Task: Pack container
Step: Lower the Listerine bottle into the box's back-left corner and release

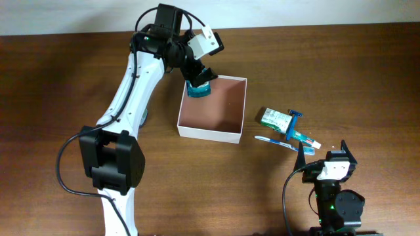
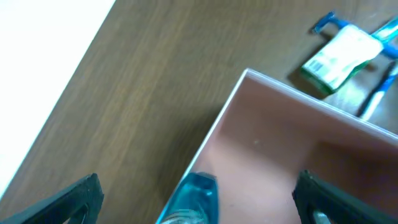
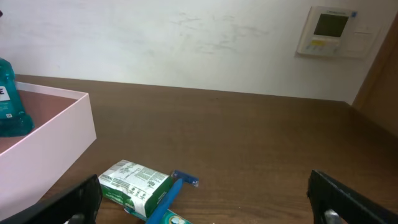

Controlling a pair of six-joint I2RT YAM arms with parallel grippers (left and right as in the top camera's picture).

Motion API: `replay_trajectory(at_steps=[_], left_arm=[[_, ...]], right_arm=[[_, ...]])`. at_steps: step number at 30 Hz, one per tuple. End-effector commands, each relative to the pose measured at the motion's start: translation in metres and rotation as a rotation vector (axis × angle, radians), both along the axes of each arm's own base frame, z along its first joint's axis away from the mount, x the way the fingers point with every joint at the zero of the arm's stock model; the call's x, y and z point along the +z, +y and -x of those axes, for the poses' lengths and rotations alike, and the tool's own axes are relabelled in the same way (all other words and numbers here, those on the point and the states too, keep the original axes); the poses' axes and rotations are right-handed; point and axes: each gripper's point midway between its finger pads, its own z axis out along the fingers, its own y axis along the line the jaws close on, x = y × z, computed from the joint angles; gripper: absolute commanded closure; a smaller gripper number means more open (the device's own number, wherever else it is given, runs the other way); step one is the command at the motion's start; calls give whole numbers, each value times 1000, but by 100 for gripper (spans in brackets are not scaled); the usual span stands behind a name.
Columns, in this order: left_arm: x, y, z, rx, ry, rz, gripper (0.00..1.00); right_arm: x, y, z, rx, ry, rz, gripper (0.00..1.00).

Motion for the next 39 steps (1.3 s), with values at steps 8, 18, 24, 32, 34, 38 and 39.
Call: replay_trajectory(at_steps=[8,18,24,32,34,38,39], left_arm=[[72,-17,69,-124,138,213,4],[81,2,130,-57,385,164,20],[55,31,123,239,509,9,60],[32,78,114,593,544,-191,99],[28,90,107,689,520,-232,99],[20,107,94,858,490,-261,99],[16,112,91,906,481,-268,99]], right_arm=[[-3,-1,0,-5,6,-1,1],[-3,-1,0,-5,6,-1,2],[-3,-1,0,-5,6,-1,2],[-3,-1,0,-5,6,-1,2],[-3,-1,0,-5,6,-1,2],[-3,-1,0,-5,6,-1,2],[-3,-1,0,-5,6,-1,1]])
